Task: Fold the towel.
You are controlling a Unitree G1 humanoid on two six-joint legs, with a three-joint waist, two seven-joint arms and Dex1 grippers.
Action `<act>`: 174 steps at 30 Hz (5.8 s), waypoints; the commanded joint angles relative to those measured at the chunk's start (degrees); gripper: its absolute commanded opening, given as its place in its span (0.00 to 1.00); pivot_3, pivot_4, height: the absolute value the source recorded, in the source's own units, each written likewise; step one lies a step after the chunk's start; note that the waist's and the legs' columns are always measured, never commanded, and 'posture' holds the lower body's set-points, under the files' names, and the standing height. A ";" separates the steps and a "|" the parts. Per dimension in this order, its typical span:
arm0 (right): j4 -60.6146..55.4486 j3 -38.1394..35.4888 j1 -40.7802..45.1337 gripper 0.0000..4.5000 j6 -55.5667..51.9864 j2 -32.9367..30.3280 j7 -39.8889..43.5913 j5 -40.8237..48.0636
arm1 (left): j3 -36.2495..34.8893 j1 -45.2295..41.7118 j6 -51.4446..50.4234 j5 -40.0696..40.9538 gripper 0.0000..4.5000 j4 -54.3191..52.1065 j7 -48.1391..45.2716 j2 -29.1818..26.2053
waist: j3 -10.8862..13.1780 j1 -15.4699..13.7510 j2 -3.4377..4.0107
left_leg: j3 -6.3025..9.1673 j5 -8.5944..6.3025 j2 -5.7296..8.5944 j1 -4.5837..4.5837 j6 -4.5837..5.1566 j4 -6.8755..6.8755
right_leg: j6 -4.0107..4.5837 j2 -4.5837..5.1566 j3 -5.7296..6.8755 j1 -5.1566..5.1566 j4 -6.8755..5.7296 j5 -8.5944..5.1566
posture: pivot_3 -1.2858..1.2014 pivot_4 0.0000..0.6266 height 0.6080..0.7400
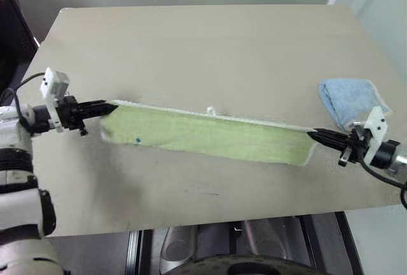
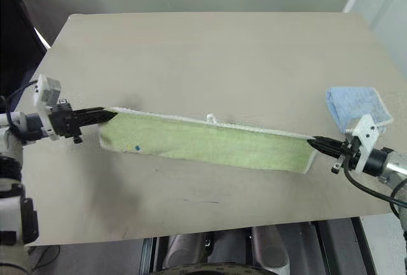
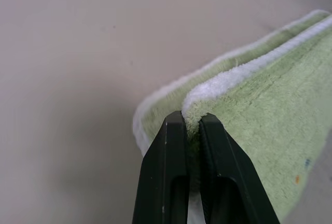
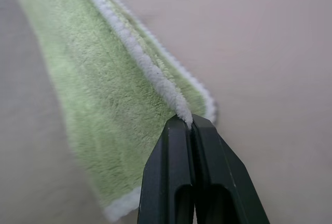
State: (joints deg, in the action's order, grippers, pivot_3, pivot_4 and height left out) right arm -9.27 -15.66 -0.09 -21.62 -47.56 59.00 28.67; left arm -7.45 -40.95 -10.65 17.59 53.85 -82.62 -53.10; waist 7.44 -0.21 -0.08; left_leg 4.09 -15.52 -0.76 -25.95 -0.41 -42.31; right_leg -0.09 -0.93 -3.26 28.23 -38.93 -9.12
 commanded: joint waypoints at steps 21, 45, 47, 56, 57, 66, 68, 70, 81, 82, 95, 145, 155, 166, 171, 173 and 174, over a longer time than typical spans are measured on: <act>3.28 1.44 4.08 0.00 2.97 0.65 0.57 -1.86 | -1.13 -4.56 4.92 -3.06 0.08 6.28 0.30 1.70 | 0.00 0.00 0.00 | -0.05 0.10 0.00 0.04 0.06 0.00 | -0.11 0.00 0.00 -0.12 0.02 0.00 | 0.52 0.24 0.72; 7.82 2.75 9.65 0.00 5.03 0.04 3.23 -3.48 | -4.37 -2.58 5.31 -2.19 0.08 4.86 1.99 1.76 | 0.00 -0.01 0.00 | -0.05 0.11 0.00 0.03 0.06 0.00 | -0.11 0.00 0.00 -0.12 0.02 0.00 | 0.52 0.24 0.72; 7.88 2.75 9.69 0.00 5.06 0.07 3.30 -3.52 | -4.40 -2.58 5.31 -2.22 0.08 4.85 1.99 1.77 | 0.00 0.00 0.00 | -0.05 0.11 0.00 0.04 0.06 0.00 | -0.11 0.00 0.00 -0.12 0.02 0.00 | 0.52 0.24 0.72; 7.91 2.68 9.73 0.00 5.07 0.17 3.42 -3.67 | -4.42 -2.58 5.31 -2.23 0.08 4.85 1.99 1.77 | 0.00 0.00 0.00 | -0.05 0.11 0.00 0.04 0.06 0.00 | -0.11 0.00 0.00 -0.12 0.02 0.01 | 0.52 0.24 0.72; 7.91 2.68 9.73 0.00 5.07 0.17 3.42 -3.67 | -4.42 -2.58 5.31 -2.23 0.08 4.85 1.99 1.77 | 0.00 0.01 0.00 | -0.05 0.11 0.00 0.04 0.06 0.00 | -0.11 0.00 0.00 -0.12 0.02 0.01 | 0.52 0.24 0.72; 7.45 3.23 9.29 0.00 5.21 0.81 3.00 -3.91 | -4.30 -2.72 5.36 -2.15 0.08 4.84 2.34 2.75 | 0.00 0.00 0.00 | -0.04 0.11 0.00 0.04 0.06 0.00 | -0.11 0.00 0.00 -0.12 0.02 0.01 | 0.52 0.24 0.72; 7.00 3.53 8.77 0.00 5.36 1.21 2.73 -4.09 | -4.29 -2.77 5.52 -2.16 0.08 4.88 2.58 3.22 | 0.00 -0.02 0.00 | -0.05 0.11 0.00 0.04 0.06 0.00 | -0.11 0.01 0.00 -0.13 0.02 0.01 | 0.52 0.24 0.72; 6.93 3.46 8.64 0.00 5.42 1.34 2.71 -4.14 | -4.21 -2.78 5.59 -2.29 0.08 4.79 2.45 3.28 | 0.00 -0.01 0.00 | -0.04 0.11 0.00 0.04 0.07 0.00 | -0.11 0.01 0.00 -0.13 0.02 0.01 | 0.52 0.24 0.72; 6.64 3.51 8.54 0.00 5.28 1.94 2.49 -3.85 | -4.06 -2.72 5.23 -2.39 0.08 4.08 2.46 3.80 | 0.00 0.02 0.00 | -0.05 0.12 0.00 0.04 0.07 0.00 | -0.11 0.01 0.00 -0.13 0.02 0.01 | 0.52 0.24 0.72; 6.47 3.71 8.49 0.00 5.19 2.11 2.40 -3.88 | -3.97 -2.59 5.32 -2.47 0.08 4.14 2.42 3.86 | 0.00 0.02 0.00 | -0.05 0.12 0.00 0.04 0.07 0.00 | -0.11 0.01 0.00 -0.13 0.02 0.01 | 0.52 0.24 0.72; 7.29 4.17 9.51 0.00 1.28 2.54 1.25 -2.52 | -2.94 -3.60 5.27 -3.50 0.08 4.80 2.04 4.73 | 0.00 0.02 0.00 | -0.05 0.12 0.00 0.04 0.07 0.00 | -0.12 0.01 0.00 -0.13 0.02 0.01 | 0.52 0.24 0.72; -22.98 -4.11 -14.93 0.99 -32.26 10.48 -55.11 76.39 | -0.92 19.34 -12.48 10.52 1.00 -46.24 0.81 7.57 | 0.00 -0.11 0.01 | 0.01 -0.01 0.04 0.18 0.04 0.05 | -0.92 0.00 -0.06 -0.37 0.09 -0.57 | 0.52 0.24 0.72; -18.26 -2.22 -22.70 0.99 -25.07 10.02 -63.71 83.74 | 3.95 21.83 -10.72 9.94 1.00 -47.60 1.41 11.72 | -0.02 -0.18 -0.02 | 0.08 -0.51 0.04 0.06 -0.62 0.04 | -0.94 0.00 -0.07 -0.32 0.19 -0.62 | 0.52 0.24 0.72; -15.07 -1.34 -22.96 0.99 -24.21 10.34 -64.55 83.01 | 6.69 24.61 -6.17 7.73 1.00 -50.86 5.46 15.75 | -0.04 -0.19 -0.01 | 0.05 -0.36 0.04 0.02 0.10 0.07 | -1.08 0.00 -0.06 -0.36 0.41 -0.73 | 0.52 0.24 0.72; -14.80 -1.04 -24.08 0.99 -24.07 10.97 -64.86 83.87 | 7.16 24.08 -4.87 7.36 1.00 -49.84 6.16 16.19 | -0.04 -0.19 -0.01 | 0.07 -0.38 0.04 0.03 0.11 0.07 | -1.09 0.00 -0.05 -0.38 0.44 -0.72 | 0.52 0.24 0.72; -14.07 -1.19 -23.95 0.99 -24.00 11.35 -64.99 84.14 | 7.32 24.17 -3.94 6.94 1.00 -49.02 6.02 16.28 | -0.05 -0.19 -0.02 | 0.07 -0.38 0.04 0.03 0.11 0.07 | -1.09 0.00 -0.05 -0.38 0.44 -0.72 | 0.52 0.24 0.72; -13.47 -1.48 -23.62 0.99 -23.84 11.82 -65.08 84.25 | 7.38 24.30 -3.59 6.84 1.00 -48.79 5.89 16.27 | -0.05 -0.19 -0.03 | 0.07 -0.39 0.04 0.03 0.11 0.07 | -1.09 0.00 -0.05 -0.39 0.44 -0.73 | 0.52 0.24 0.72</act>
State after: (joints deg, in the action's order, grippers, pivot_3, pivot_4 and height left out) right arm -23.60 -17.06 -23.41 -45.30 -36.31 -5.84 112.14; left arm 0.03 -16.23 -15.78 24.50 5.16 -76.71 -36.94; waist 7.39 -0.40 -0.11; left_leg 4.16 -15.92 -0.72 -25.92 -0.29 -42.23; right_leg -1.18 -0.94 -3.31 27.83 -38.47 -9.84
